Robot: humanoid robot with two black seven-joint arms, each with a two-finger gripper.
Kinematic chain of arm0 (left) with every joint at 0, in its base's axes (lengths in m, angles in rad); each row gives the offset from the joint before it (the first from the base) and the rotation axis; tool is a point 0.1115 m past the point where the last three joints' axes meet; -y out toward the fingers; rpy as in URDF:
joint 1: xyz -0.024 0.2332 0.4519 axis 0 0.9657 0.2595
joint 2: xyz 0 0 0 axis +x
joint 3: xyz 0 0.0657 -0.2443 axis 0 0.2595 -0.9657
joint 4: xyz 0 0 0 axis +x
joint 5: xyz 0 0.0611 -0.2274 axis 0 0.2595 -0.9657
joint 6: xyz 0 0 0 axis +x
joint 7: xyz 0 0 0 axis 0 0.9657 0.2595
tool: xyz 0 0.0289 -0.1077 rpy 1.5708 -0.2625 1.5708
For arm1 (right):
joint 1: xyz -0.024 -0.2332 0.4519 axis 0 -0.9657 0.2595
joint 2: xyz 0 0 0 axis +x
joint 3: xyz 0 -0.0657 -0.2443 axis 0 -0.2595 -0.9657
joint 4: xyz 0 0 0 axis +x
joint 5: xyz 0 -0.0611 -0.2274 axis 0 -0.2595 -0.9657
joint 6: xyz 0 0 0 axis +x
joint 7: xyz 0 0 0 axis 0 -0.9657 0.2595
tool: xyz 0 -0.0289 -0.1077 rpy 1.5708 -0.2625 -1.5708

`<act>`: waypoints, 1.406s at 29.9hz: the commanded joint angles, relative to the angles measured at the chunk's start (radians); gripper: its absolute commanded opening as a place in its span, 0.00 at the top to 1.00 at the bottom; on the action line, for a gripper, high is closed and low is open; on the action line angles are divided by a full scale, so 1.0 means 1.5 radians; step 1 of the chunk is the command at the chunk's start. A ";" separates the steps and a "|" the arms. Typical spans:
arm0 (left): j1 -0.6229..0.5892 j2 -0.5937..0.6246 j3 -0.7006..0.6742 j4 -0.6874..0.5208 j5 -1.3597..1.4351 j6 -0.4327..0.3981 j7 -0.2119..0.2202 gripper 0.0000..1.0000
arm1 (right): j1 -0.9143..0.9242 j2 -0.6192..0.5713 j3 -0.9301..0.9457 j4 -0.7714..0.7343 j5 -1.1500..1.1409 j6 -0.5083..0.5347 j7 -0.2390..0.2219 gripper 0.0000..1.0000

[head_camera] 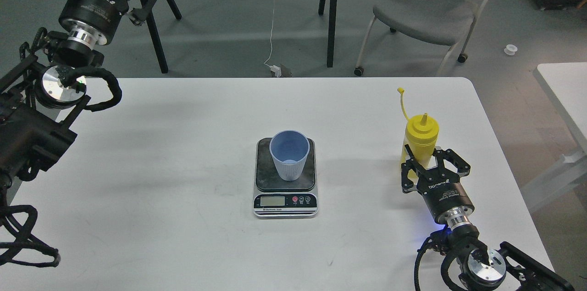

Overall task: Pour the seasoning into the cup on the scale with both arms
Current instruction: 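Turn the bottle upright and lower it back onto the table, then open the right gripper and release the yellow bottle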

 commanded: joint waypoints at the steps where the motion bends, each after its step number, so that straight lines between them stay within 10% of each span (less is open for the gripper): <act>1: -0.001 0.001 0.000 -0.001 0.000 0.001 -0.001 0.01 | -0.002 0.002 -0.003 -0.010 -0.001 0.000 -0.001 0.62; 12: -0.001 0.000 0.000 -0.001 0.000 0.008 -0.001 0.01 | -0.002 0.001 -0.002 -0.019 -0.001 0.000 -0.005 0.46; 22: -0.001 -0.001 -0.001 -0.001 0.000 0.008 -0.001 0.01 | -0.026 -0.004 0.003 -0.009 -0.001 0.000 -0.004 0.05; 42: 0.000 0.009 -0.003 -0.001 -0.001 0.005 -0.001 0.01 | -0.139 -0.240 0.055 0.124 -0.017 0.000 0.005 0.01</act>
